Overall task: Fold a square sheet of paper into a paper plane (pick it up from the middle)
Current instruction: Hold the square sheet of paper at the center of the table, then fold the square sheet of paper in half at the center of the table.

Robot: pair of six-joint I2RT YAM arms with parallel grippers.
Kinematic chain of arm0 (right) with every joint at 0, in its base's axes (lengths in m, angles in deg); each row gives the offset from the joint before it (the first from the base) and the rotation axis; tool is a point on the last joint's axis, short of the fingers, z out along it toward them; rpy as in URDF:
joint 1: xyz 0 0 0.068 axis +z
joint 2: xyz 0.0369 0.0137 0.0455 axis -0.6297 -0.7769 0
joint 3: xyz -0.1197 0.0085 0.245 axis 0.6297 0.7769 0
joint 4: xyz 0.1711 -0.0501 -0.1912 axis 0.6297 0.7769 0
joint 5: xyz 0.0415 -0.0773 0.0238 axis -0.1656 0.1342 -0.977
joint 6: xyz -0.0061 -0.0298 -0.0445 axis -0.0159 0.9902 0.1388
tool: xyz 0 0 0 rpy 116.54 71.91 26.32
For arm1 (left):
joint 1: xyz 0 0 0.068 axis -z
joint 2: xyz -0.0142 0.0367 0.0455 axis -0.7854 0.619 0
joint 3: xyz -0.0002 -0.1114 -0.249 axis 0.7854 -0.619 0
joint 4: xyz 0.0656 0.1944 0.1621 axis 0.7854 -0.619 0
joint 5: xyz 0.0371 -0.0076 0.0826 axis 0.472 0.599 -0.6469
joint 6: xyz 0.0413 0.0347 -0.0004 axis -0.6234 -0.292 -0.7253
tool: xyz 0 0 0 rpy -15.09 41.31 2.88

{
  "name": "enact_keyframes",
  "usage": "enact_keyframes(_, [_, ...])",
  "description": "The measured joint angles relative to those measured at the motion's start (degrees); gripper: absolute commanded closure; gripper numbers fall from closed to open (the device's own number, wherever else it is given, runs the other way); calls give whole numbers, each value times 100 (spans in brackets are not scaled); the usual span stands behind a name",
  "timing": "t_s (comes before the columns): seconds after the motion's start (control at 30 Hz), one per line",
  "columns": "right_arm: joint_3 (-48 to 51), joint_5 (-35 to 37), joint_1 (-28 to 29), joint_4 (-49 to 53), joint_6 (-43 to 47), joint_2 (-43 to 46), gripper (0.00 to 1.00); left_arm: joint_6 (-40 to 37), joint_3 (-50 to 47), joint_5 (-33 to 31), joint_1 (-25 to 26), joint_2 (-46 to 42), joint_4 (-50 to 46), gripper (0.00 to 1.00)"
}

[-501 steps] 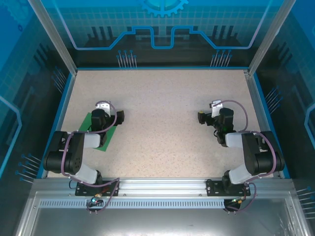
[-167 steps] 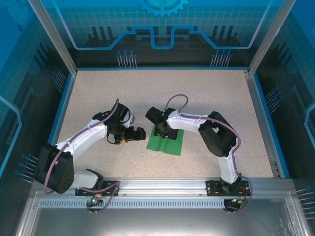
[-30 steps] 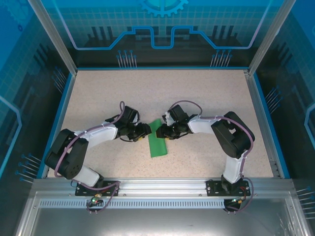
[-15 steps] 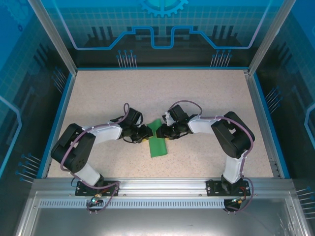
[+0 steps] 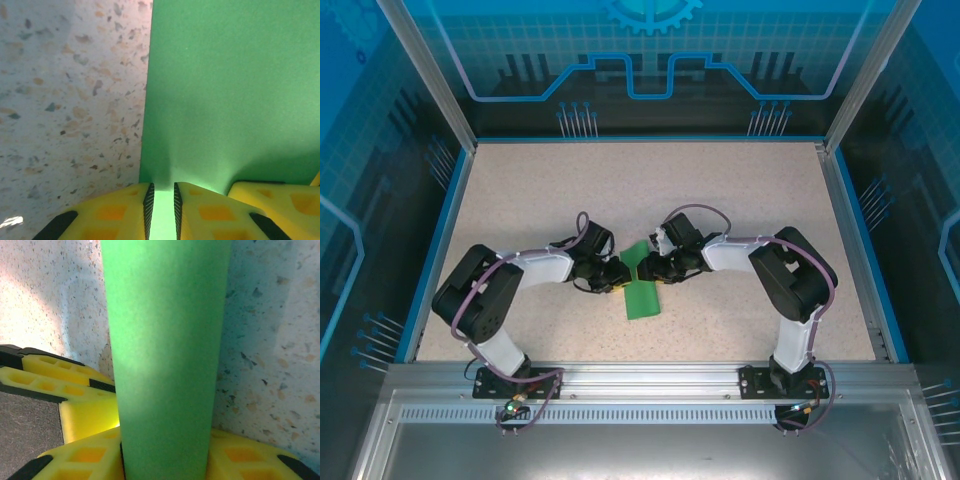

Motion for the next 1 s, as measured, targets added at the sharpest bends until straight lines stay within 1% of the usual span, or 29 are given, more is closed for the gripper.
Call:
enact_keyframes(0.2, [0, 4, 0, 0, 0, 0, 60, -140, 42, -7, 4, 37, -50, 78])
enact_keyframes(0.5, [20, 101, 50, 13, 66, 103, 49, -393, 214, -24, 11, 179, -203, 78])
enact_keyframes(0.63, [94, 269, 57, 61, 181, 236, 47, -428, 282, -24, 15, 245, -240, 78])
enact_keyframes(0.87, [328, 752, -120, 597, 385, 680, 47, -446, 361, -17, 26, 308, -247, 78])
enact_keyframes(1.0, [380, 975, -157, 968, 442, 1032, 51, -472, 424, 2, 33, 367, -264, 78])
